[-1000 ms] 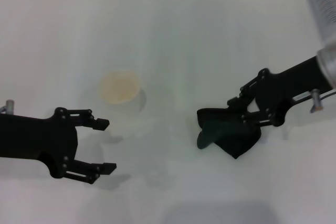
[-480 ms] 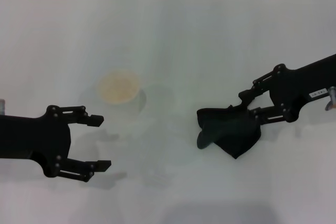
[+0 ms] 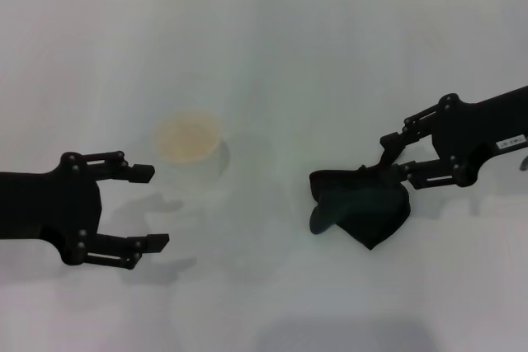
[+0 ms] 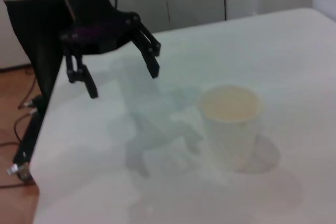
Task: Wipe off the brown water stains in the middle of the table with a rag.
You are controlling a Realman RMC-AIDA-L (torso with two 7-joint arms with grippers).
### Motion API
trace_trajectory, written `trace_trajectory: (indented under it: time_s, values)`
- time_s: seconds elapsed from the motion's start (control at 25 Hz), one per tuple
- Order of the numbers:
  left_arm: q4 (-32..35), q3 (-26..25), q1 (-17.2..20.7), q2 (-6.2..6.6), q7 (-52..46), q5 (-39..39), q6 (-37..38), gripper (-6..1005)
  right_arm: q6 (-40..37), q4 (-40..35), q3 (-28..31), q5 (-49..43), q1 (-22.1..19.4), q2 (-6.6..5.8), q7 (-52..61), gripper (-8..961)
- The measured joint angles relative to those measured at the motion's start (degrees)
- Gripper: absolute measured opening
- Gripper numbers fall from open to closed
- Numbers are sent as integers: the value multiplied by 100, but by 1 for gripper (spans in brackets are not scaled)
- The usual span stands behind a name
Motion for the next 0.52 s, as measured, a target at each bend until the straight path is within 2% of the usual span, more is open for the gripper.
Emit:
trace_trajectory:
  time_s: [0.24,0.52]
  values:
    - [-121,-291,2,-6,119,-62,111,893,-257,37,264,178,-31,-39,-190,418]
    - [-147,-323,-9,-10,125,-81,106,893,-249,17,271,159,-34,-22,-212,418]
